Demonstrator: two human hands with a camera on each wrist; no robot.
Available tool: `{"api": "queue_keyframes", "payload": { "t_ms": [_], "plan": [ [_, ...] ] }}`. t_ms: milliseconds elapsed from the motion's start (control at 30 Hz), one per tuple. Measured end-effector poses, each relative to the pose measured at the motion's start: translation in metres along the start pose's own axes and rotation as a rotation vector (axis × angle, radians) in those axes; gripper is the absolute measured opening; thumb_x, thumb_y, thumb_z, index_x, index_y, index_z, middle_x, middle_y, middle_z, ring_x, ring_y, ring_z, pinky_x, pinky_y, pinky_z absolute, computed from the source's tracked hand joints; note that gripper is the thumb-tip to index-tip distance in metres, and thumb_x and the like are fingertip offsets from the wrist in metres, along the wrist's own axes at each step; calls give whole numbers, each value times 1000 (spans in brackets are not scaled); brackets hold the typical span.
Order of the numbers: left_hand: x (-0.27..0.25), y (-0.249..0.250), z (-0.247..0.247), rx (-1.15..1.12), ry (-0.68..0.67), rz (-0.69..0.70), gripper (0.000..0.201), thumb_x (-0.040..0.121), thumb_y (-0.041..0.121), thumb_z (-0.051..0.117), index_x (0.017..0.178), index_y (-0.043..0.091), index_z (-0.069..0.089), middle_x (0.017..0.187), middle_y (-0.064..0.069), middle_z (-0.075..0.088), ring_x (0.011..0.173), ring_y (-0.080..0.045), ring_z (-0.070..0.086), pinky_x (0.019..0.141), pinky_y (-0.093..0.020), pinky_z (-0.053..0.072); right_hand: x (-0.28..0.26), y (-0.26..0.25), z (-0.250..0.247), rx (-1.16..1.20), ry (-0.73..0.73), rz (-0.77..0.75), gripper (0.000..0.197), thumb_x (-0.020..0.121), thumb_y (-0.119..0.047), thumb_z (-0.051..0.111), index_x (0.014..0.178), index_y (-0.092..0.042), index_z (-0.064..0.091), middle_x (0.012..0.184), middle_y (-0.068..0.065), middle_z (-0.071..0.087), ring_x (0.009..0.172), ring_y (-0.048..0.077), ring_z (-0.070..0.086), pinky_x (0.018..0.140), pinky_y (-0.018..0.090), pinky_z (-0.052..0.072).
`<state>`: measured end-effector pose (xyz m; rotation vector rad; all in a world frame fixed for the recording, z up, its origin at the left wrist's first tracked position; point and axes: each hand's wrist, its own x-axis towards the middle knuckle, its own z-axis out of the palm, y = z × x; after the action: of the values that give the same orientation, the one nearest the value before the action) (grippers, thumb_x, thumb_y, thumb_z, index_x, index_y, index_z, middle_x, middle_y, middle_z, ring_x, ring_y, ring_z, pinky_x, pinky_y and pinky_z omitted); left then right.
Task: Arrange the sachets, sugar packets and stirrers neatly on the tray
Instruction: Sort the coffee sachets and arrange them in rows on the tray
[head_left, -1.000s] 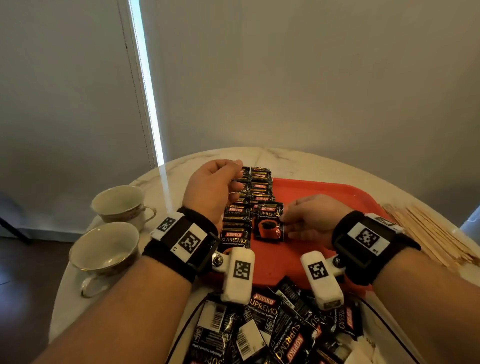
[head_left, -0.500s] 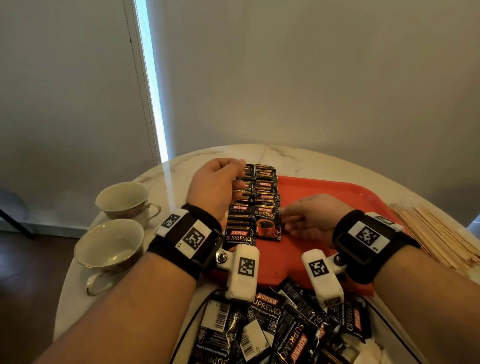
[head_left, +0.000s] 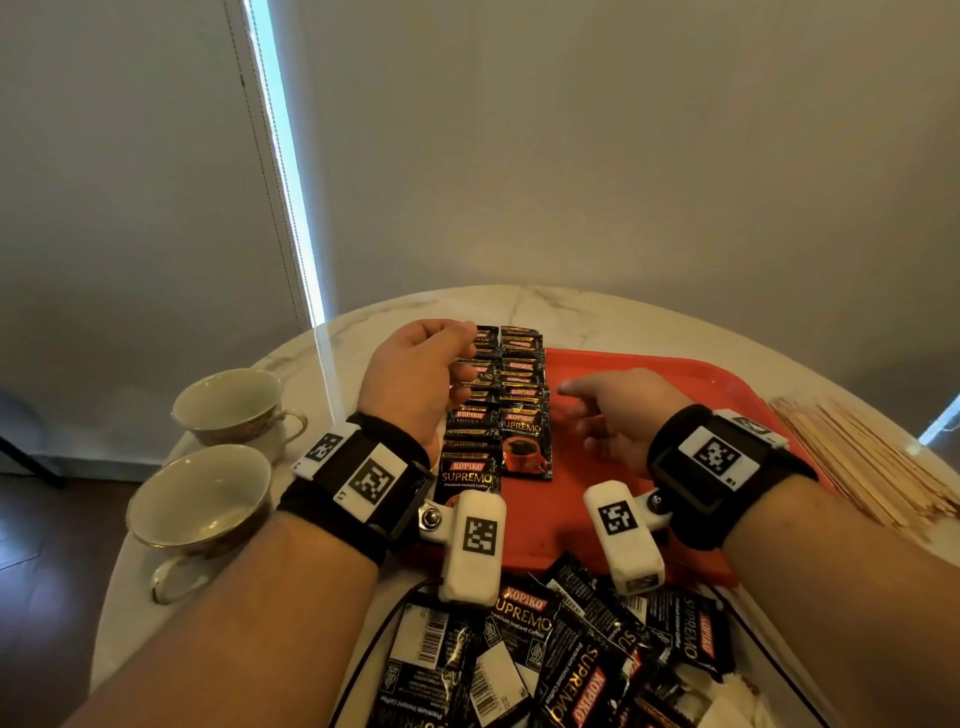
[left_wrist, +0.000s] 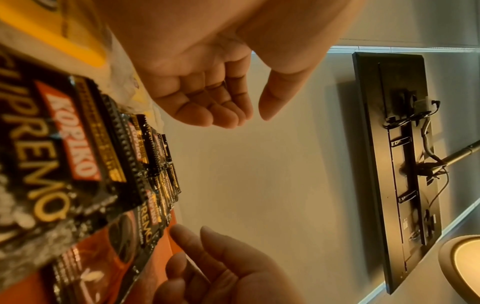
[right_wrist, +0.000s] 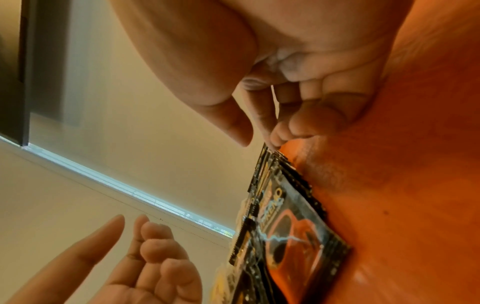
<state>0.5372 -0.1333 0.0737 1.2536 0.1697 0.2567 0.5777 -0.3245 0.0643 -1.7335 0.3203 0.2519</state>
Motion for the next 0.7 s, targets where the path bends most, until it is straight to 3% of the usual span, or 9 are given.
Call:
{"api": "queue_keyframes", "payload": {
  "t_ms": [100,167,233,400,700],
  "plan": [
    [0,0,0,-8,-2,-8,4,96,18,70,92,17,70,80,1,66,68,-12,58,61,-28,50,12,-6,0,209,9,-62,39,100,-30,61,133,-9,59,109,8,66,95,21,64,82,35,53],
    [-1,1,1,-19,-3,-17,4,96,18,70,93,17,70,80,1,66,68,-12,58,62,-28,49,19,-11,1,317,-18,-79,52,101,-37,59,145,-11,49,139,10,57,124,25,56,103,40,44],
    [-1,1,1,-31,7,-27,4,96,19,70,93,17,70,80,1,67,69,-13,59,63,-29,50,25,-15,3,395,-70,-71,66,99,-44,59,154,-14,38,156,9,42,142,27,41,115,45,33],
    [-2,4,1,-67,49,-56,6,97,22,68,96,16,69,82,0,67,69,-12,59,65,-30,50,37,-18,16,489,-168,-67,77,98,-51,55,160,-17,24,165,11,27,151,30,28,121,48,29],
    [-1,6,1,-88,71,-72,9,98,25,68,99,15,69,83,0,67,70,-13,61,64,-28,51,40,-23,21,436,-207,-56,77,102,-52,48,161,-11,20,164,12,30,148,27,34,117,41,31]
  ]
}}
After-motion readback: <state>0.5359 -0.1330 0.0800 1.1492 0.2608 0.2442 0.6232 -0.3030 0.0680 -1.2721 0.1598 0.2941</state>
